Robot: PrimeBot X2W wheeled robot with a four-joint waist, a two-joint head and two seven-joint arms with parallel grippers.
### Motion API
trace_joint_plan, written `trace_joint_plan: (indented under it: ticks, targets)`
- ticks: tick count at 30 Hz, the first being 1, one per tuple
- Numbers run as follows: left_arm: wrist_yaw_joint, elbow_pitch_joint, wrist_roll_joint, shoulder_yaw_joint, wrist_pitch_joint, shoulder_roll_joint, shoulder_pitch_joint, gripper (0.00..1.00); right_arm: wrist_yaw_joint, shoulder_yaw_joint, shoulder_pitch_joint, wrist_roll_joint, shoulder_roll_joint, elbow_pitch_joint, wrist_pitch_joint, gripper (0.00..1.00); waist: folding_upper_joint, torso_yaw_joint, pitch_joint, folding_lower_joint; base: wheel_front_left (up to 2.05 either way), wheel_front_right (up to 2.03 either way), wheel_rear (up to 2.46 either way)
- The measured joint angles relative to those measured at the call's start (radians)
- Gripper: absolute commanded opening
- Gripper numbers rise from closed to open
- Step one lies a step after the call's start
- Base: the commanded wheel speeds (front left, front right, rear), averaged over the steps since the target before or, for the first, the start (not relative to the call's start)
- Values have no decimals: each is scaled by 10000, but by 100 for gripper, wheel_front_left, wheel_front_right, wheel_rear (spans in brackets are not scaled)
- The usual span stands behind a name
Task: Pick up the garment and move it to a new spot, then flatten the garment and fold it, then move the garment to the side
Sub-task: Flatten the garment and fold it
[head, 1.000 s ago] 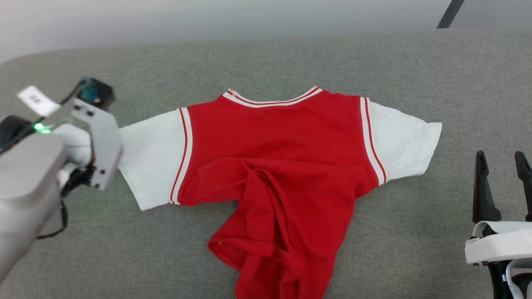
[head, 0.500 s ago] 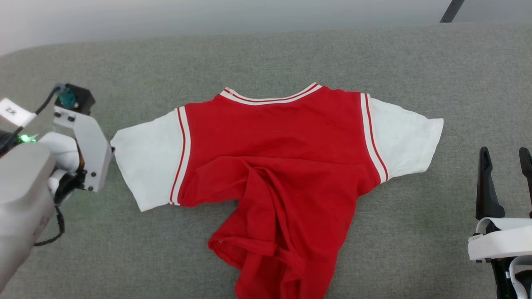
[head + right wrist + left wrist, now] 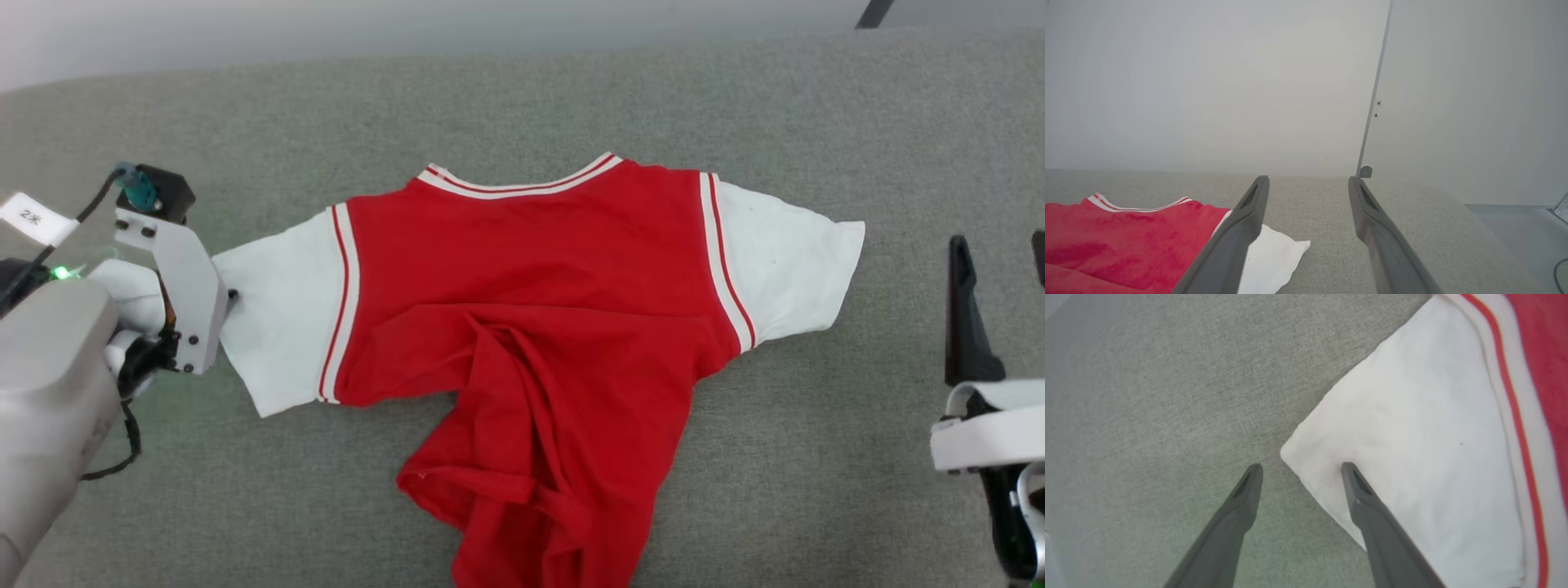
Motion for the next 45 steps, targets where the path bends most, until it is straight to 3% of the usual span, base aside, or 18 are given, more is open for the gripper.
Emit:
trace_joint_plan:
  ticks: [6, 7, 8, 9, 13, 22, 39, 40, 41, 45]
  targets:
    - [-121, 397, -430, 213, 127, -295, -3, 98, 0, 81, -537, 217, -301, -92, 278, 100, -1, -108, 320, 0, 0, 0, 0]
    - [-134, 472, -543, 267, 234, -330, -30, 69, 0, 104, -630, 238, -362, -104, 330, 100, 0, -114, 375, 0, 0, 0, 0]
    - [-171, 523, -602, 299, 307, -359, -71, 62, 0, 130, -739, 290, -424, -107, 397, 100, 0, -116, 435, 0, 0, 0, 0]
    - [-205, 589, -727, 366, 453, -412, -94, 0, 0, 159, -853, 307, -497, -113, 489, 100, 0, -114, 492, 0, 0, 0, 0]
    - [-251, 704, -1049, 462, 842, -602, -297, 0, 0, 351, -1253, 646, -932, 134, 1283, 100, 0, -58, 686, 0, 0, 0, 0]
    - [-343, 731, -1124, 449, 775, -903, -640, 0, 0, 347, -2599, 1971, -1745, 2021, 4753, 100, 0, 285, 930, 0, 0, 0, 0]
    - [-385, 462, -1122, 234, 535, -1310, -1401, 0, -10, -121, -4882, 2213, -1409, 4957, 8245, 100, 0, 1007, 1729, -1, 0, 0, 0]
    - [-385, 460, -1131, 211, 518, -1331, -1421, 0, -10, -127, -4948, 2127, -1421, 5039, 8387, 40, 0, 1036, 1741, 0, 0, 0, 0]
    - [-385, 460, -1141, 192, 512, -1356, -1430, 0, -10, -121, -5050, 2050, -1427, 5099, 8521, 0, 0, 1064, 1746, 0, 0, 0, 0]
    - [-382, 466, -1191, 123, 495, -1421, -1451, 0, -10, -132, -5317, 1756, -1425, 5340, 8976, 0, 0, 1132, 1716, 0, 0, 0, 0]
